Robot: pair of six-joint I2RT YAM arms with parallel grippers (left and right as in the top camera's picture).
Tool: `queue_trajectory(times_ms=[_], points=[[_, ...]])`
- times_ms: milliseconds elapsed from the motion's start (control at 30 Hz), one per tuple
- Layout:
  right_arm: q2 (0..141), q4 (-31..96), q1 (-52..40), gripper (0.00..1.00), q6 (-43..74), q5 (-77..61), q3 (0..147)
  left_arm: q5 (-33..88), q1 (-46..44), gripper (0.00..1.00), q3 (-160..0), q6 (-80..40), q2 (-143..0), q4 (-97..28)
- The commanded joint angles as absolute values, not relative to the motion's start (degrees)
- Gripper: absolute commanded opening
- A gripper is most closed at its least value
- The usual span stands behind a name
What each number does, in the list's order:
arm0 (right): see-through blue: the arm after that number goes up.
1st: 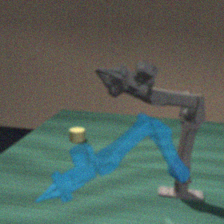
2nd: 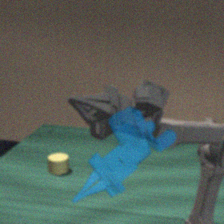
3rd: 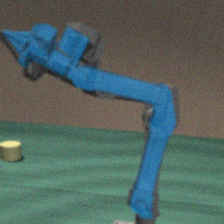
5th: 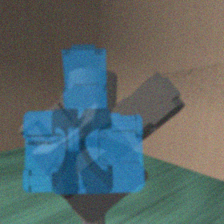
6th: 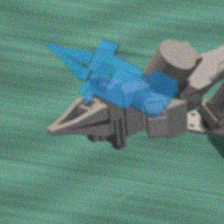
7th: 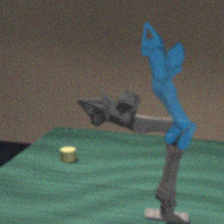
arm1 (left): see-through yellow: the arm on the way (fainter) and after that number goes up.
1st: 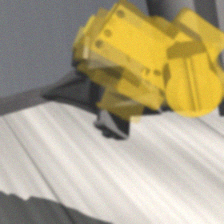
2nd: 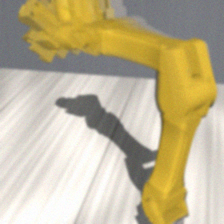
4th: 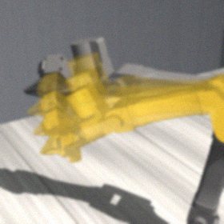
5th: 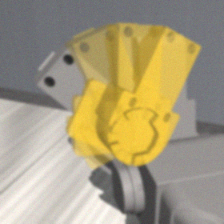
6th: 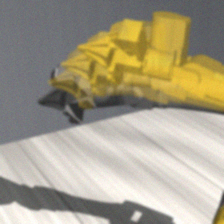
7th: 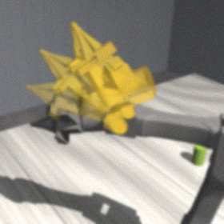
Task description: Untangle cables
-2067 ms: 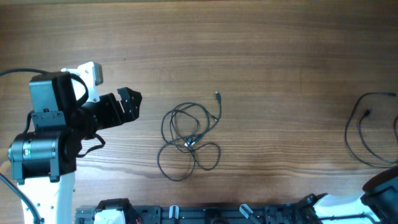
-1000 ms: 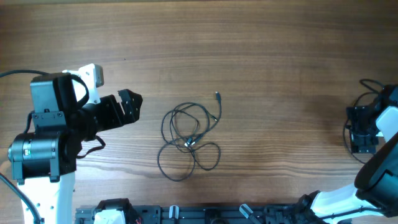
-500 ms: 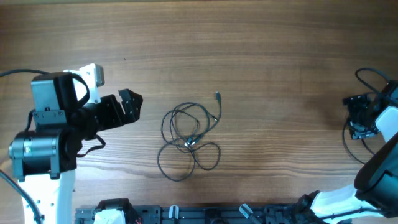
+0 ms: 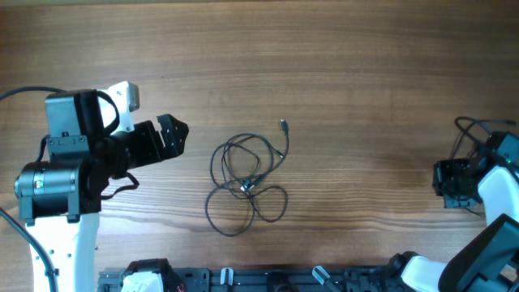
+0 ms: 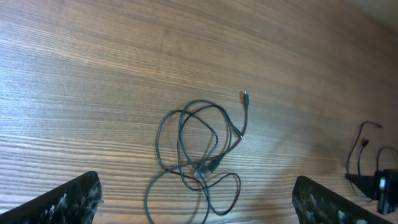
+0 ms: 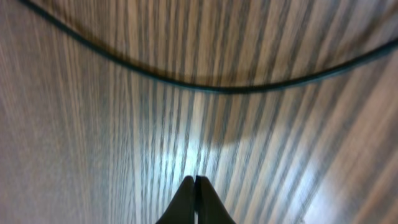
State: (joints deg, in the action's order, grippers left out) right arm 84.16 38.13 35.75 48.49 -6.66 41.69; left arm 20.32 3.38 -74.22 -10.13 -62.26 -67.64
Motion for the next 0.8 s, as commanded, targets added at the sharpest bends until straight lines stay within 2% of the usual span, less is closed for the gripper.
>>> queue_trajectory(times_ms=[0, 233, 333, 400, 433, 467, 533, 700, 767], points=[[84.4, 34.5, 35.5, 0.04, 49.9, -6.5, 38.2, 21.6, 3.1, 1.00, -74.5, -9.2, -62.2, -67.8], [84.7, 28.9, 35.5, 0.06, 53.3, 2.3, 35.1, 21.6, 3.1, 1.00, -74.5, -9.2, -62.2, -68.0], [85.3, 27.7, 35.5, 0.22, 56.1, 8.4, 35.1, 21.6, 3.1, 1.00, -74.5, -9.2, -62.2, -68.0], [86.5, 23.4, 35.5, 0.25, 55.4, 10.7, 35.1, 21.7, 3.1, 1.00, -74.5, -9.2, -62.2, -68.1], [87.0, 22.2, 35.5, 0.24, 54.8, 11.3, 35.1, 21.6, 3.1, 1.00, -74.5, -9.2, -62.2, -68.2], [88.5, 18.9, 35.5, 0.15, 52.4, 11.8, 35.1, 21.6, 3.1, 1.00, -74.5, -9.2, -62.2, -68.6], [93.4, 11.9, 35.5, 0.04, 49.3, 12.1, 35.1, 21.6, 3.1, 1.00, -74.5, -9.2, -62.2, -68.8], [108.4, -1.9, 35.9, 0.04, 48.1, 15.6, 35.6, 21.6, 3.1, 1.00, -74.5, -9.2, -62.2, -68.8], [113.6, -3.6, 37.3, 0.04, 48.7, 15.8, 37.5, 21.6, 3.1, 1.00, -74.5, -9.2, -62.2, -68.8]])
